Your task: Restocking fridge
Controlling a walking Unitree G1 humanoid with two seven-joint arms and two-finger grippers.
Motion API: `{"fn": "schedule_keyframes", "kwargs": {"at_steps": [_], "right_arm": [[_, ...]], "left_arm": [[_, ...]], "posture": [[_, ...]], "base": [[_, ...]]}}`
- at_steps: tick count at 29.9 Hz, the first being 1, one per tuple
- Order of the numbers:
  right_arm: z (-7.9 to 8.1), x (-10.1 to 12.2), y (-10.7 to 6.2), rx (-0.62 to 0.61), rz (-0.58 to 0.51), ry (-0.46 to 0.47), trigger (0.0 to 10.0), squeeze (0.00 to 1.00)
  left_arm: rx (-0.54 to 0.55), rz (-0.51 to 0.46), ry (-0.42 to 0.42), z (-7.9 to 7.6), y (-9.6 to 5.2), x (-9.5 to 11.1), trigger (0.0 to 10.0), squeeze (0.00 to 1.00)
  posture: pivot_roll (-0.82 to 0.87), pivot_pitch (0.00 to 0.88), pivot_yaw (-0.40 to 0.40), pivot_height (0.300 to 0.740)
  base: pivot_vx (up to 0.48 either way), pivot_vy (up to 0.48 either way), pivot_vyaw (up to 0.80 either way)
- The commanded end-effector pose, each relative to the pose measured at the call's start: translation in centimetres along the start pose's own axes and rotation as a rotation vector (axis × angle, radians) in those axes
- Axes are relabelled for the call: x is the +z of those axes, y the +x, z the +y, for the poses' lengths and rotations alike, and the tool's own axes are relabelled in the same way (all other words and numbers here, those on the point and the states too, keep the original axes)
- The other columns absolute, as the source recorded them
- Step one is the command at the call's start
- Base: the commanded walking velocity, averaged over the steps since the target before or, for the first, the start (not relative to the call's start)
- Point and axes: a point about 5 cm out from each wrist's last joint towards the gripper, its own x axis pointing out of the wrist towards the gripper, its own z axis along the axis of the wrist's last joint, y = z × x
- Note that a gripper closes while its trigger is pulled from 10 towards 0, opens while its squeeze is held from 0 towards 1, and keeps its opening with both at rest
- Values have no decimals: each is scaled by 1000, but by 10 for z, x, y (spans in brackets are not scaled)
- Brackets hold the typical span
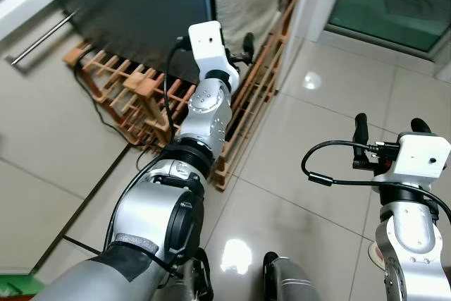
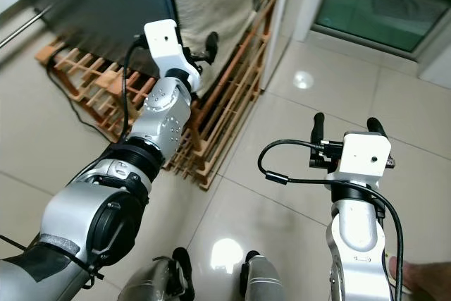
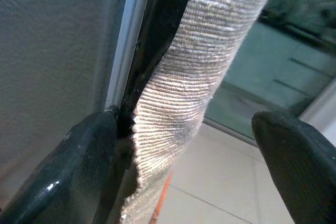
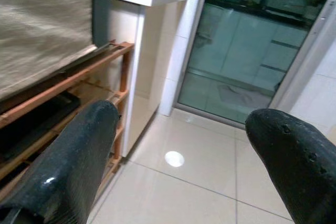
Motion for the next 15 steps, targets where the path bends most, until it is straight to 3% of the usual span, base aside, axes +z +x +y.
{"fn": "schedule_keyframes", "kwargs": {"at_steps": [1,2,4,5,6,15], "right_arm": [[-2,4,-2,-15,-12,-6,10000,263],[-2,4,-2,-15,-12,-6,10000,263],[-2,4,-1,-16,-12,-5,10000,267],[-2,4,-1,-16,-12,-5,10000,267],[-2,3,-1,-17,-11,-5,10000,267],[0,2,2,-11,-12,3,10000,267]], "left_arm": [[-218,-40,-31,-42,2,3,10000,0],[-218,-40,-31,-42,2,3,10000,0],[-318,-61,-133,-50,1,7,10000,0],[-318,-61,-133,-50,1,7,10000,0],[-433,-86,-217,-60,-1,11,10000,0],[-645,-99,-299,-90,-11,10,10000,0]], "posture": [[-316,264,58,732],[-316,264,58,732],[-314,263,58,732],[-314,263,58,732],[-310,262,55,732],[-302,255,55,732]], "base": [[0,0,0],[0,0,0],[0,0,0],[0,0,0],[0,0,0],[0,0,0]]}}
